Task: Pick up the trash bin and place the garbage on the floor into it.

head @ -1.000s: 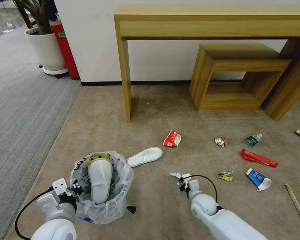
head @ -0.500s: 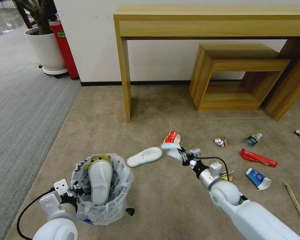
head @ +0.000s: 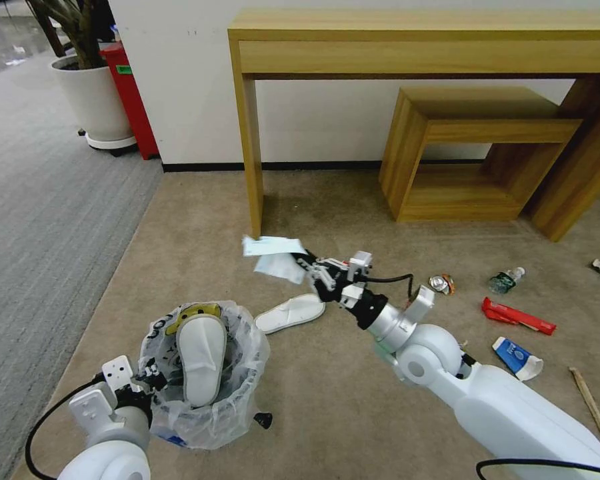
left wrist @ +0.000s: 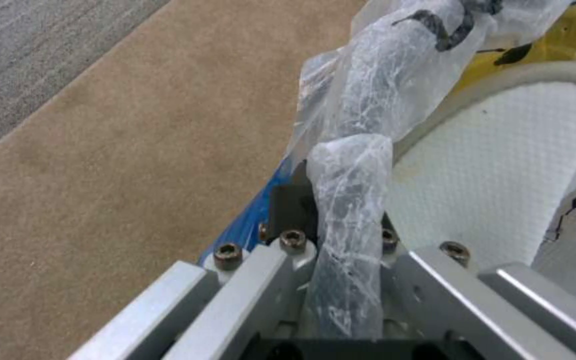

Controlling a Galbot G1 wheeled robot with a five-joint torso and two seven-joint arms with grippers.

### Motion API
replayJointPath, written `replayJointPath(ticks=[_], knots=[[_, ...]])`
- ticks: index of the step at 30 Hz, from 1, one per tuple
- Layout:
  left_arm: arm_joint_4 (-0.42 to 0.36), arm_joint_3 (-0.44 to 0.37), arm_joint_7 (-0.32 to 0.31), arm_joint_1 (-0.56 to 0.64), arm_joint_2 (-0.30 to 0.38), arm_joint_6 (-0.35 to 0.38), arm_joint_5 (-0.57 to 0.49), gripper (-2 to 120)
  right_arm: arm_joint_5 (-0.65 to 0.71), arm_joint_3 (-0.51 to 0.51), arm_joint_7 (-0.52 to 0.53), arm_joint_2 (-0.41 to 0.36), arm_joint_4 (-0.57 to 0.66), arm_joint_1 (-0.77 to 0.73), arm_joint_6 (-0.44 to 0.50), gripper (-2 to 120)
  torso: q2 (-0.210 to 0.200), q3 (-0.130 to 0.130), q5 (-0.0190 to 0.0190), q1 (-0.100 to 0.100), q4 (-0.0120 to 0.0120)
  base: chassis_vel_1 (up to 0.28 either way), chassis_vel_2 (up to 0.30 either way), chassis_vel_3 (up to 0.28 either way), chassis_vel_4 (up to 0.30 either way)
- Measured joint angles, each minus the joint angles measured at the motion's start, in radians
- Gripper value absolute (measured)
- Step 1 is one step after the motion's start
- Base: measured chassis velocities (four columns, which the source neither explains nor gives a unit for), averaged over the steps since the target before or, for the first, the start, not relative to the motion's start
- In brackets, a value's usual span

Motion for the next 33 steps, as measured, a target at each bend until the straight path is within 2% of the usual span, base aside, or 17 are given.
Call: replayJointPath(ticks=[1, 5, 8, 16, 20, 29, 31, 32, 33], knots=[[-0.014, -0.003, -0.001, 0.005, -0.003, 0.003, -0.004, 1, 0.01, -0.044, -0.007, 0.002, 0.0, 0.033, -0.001, 0, 0.0, 0.0, -0.0002, 0.0, -0.0001, 0.0, 0.0, 0.0, 0.0], [-0.026, -0.011, -0.003, 0.011, -0.007, 0.004, -0.005, 1, 0.026, -0.097, -0.012, 0.008, -0.006, 0.067, -0.003, 0, 0.0, 0.0, 0.0, 0.0, 0.0, 0.0, 0.0, 0.0, 0.0], [-0.042, -0.018, -0.004, 0.016, -0.014, 0.005, -0.006, 1, 0.037, -0.201, -0.018, 0.017, -0.024, 0.118, -0.007, 0, 0.0, 0.0, -0.0001, 0.0, 0.0001, 0.0, 0.0, 0.0, 0.0], [-0.047, -0.021, -0.004, 0.018, -0.019, 0.005, -0.005, 1, 0.015, -0.338, -0.022, 0.034, -0.073, 0.171, -0.006, 0, 0.0, 0.0, -0.0001, 0.0, 0.0, 0.0, 0.0, 0.0, 0.0], [-0.047, -0.021, -0.004, 0.015, -0.02, 0.005, -0.005, 1, -0.005, -0.387, -0.032, 0.036, -0.099, 0.187, 0.001, 0, 0.0, 0.0, -0.0001, 0.0, 0.0, 0.0, 0.0, 0.0, 0.0], [-0.041, -0.021, -0.004, 0.012, -0.019, 0.004, -0.005, 1, -0.051, -0.42, -0.035, 0.042, -0.129, 0.182, 0.005, 0, 0.0, 0.0, 0.0, 0.0, -0.0001, 0.0, 0.0, 0.0, 0.0], [-0.041, -0.021, -0.004, 0.012, -0.019, 0.004, -0.005, 1, -0.064, -0.43, -0.022, 0.046, -0.14, 0.181, 0.005, 6, 0.0, 0.0, -0.0001, 0.0, -0.0001, 0.0, 0.0, 0.0, 0.0], [-0.041, -0.021, -0.003, 0.013, -0.018, 0.003, -0.005, 1, -0.07, -0.434, -0.011, 0.049, -0.143, 0.179, 0.005, 12, 0.0, 0.0, -0.0001, 0.0, -0.0001, 0.0, 0.0, 0.0, 0.0], [-0.041, -0.021, -0.003, 0.013, -0.018, 0.003, -0.005, 1, -0.07, -0.434, -0.011, 0.049, -0.143, 0.179, 0.005, 12, 0.0, 0.0, -0.0001, 0.0, -0.0001, 0.0, 0.0, 0.0, 0.0]])
